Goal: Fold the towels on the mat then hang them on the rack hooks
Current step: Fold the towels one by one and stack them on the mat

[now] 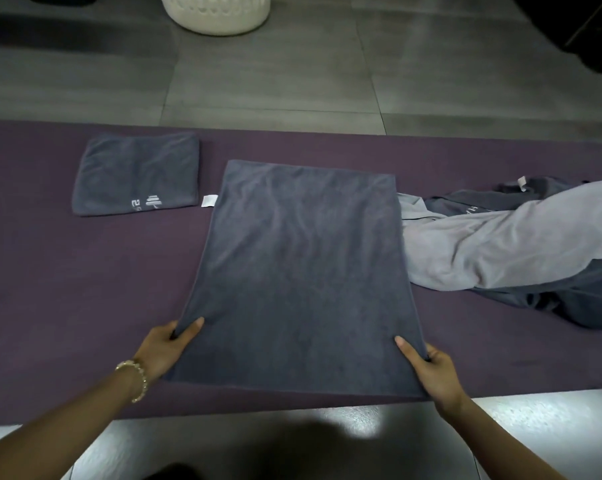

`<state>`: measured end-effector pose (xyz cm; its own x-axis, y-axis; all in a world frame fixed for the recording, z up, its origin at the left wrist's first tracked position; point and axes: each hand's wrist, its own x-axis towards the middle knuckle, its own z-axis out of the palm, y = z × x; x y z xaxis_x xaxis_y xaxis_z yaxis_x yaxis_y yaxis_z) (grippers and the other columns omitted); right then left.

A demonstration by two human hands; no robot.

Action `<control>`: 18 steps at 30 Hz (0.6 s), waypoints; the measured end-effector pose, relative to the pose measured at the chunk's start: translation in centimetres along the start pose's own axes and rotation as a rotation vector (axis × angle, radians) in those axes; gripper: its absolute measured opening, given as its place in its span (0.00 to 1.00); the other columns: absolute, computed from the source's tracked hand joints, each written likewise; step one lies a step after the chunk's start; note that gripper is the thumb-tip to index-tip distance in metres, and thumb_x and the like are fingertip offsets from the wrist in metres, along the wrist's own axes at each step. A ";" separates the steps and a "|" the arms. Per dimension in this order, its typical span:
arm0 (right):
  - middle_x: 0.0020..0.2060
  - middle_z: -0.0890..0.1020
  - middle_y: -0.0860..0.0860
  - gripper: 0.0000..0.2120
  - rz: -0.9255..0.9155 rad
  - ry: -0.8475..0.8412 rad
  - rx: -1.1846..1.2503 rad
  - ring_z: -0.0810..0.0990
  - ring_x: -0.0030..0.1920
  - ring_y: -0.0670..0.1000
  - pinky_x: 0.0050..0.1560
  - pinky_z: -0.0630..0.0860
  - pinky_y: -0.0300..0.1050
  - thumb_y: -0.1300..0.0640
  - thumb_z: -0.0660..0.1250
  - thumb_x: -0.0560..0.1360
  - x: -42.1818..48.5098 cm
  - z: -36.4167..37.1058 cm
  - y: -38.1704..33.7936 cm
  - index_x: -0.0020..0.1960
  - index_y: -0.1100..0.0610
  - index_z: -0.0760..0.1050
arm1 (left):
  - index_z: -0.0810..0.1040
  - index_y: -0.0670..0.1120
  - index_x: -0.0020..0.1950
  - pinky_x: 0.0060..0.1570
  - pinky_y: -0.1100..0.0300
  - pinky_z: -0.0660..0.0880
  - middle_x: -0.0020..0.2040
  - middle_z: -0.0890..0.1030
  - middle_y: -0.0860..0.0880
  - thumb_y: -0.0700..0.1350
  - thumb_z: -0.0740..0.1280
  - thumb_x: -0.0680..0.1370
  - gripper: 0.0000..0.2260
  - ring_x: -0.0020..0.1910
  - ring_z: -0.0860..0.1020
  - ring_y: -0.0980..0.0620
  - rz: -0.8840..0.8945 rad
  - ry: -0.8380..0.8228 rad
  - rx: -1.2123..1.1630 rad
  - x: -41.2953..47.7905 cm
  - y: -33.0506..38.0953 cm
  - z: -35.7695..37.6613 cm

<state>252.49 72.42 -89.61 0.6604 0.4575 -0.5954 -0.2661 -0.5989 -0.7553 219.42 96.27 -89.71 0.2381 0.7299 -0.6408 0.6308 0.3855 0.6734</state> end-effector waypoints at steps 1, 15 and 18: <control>0.41 0.85 0.51 0.10 0.027 -0.012 0.024 0.84 0.41 0.49 0.34 0.78 0.34 0.53 0.70 0.73 0.0 0.0 -0.3 0.48 0.59 0.81 | 0.81 0.44 0.43 0.38 0.64 0.73 0.41 0.84 0.49 0.51 0.66 0.77 0.12 0.41 0.81 0.51 -0.036 0.003 -0.027 -0.1 0.2 0.1; 0.37 0.75 0.52 0.16 -0.210 0.262 -0.170 0.73 0.39 0.51 0.39 0.69 0.38 0.52 0.75 0.70 11.4 3.1 -10.0 0.47 0.60 0.72 | 0.72 0.38 0.66 0.57 0.60 0.70 0.60 0.77 0.43 0.51 0.69 0.76 0.24 0.60 0.75 0.46 0.105 0.249 0.129 11.0 9.6 -1.5; 0.35 0.69 0.52 0.23 -0.187 0.276 -0.249 0.68 0.36 0.50 0.33 0.65 0.39 0.41 0.74 0.67 13.2 3.7 -9.0 0.37 0.55 0.65 | 0.76 0.38 0.63 0.61 0.54 0.71 0.61 0.77 0.42 0.61 0.69 0.72 0.31 0.59 0.76 0.44 0.053 0.183 0.231 12.6 7.6 -0.5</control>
<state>261.02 86.32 -91.66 0.8536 0.4008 -0.3328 0.0320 -0.6779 -0.7344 226.91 108.69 -92.48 0.1515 0.8434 -0.5154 0.7776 0.2203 0.5890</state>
